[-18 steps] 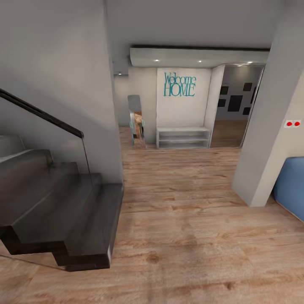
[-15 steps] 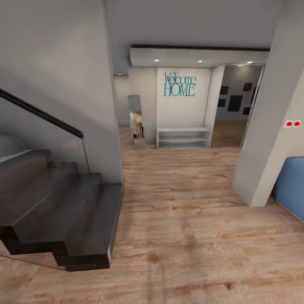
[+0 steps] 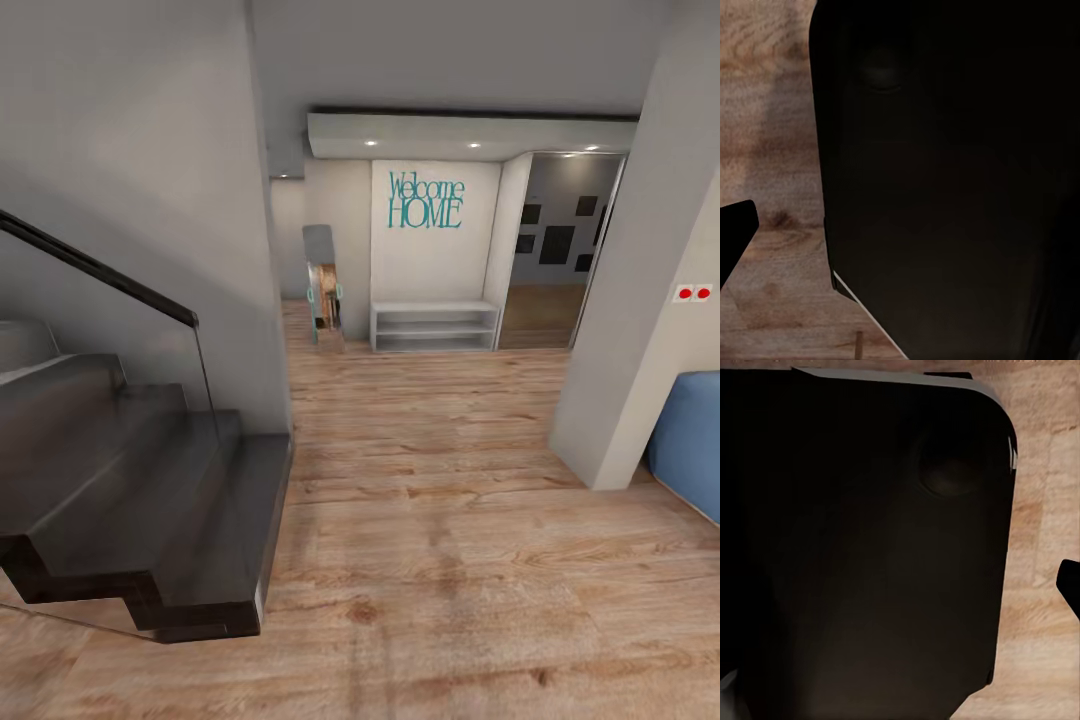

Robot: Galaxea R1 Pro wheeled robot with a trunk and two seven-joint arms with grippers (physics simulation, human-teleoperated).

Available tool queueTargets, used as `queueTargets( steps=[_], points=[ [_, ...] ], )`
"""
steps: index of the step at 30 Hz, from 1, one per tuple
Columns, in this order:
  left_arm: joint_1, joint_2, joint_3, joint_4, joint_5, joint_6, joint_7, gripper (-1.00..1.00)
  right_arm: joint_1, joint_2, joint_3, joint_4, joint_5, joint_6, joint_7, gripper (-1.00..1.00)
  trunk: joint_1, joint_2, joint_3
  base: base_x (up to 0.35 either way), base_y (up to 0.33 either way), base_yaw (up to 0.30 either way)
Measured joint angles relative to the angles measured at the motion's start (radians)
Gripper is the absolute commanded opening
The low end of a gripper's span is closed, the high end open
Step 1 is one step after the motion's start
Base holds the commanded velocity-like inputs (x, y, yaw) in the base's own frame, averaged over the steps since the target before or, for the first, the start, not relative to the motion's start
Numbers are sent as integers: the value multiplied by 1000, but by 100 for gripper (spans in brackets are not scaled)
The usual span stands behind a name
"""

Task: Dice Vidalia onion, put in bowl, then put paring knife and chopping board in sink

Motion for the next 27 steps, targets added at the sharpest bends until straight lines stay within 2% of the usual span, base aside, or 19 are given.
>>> queueTargets(
  steps=[17,18,27],
  points=[
    [0,1,2,-3,-1,-1,0,100,0,1,0,-9,0,-89,0,100,0,0,0,0,0,0],
    [0,1,2,-3,-1,-1,0,100,0,1,1,-8,0,-167,0,100,0,0,0,0,0,0],
    [0,5,1,-3,-2,-1,0,100,0,2,5,-8,2,-172,-3,100,0,0,0,0,0,0]
  ],
)
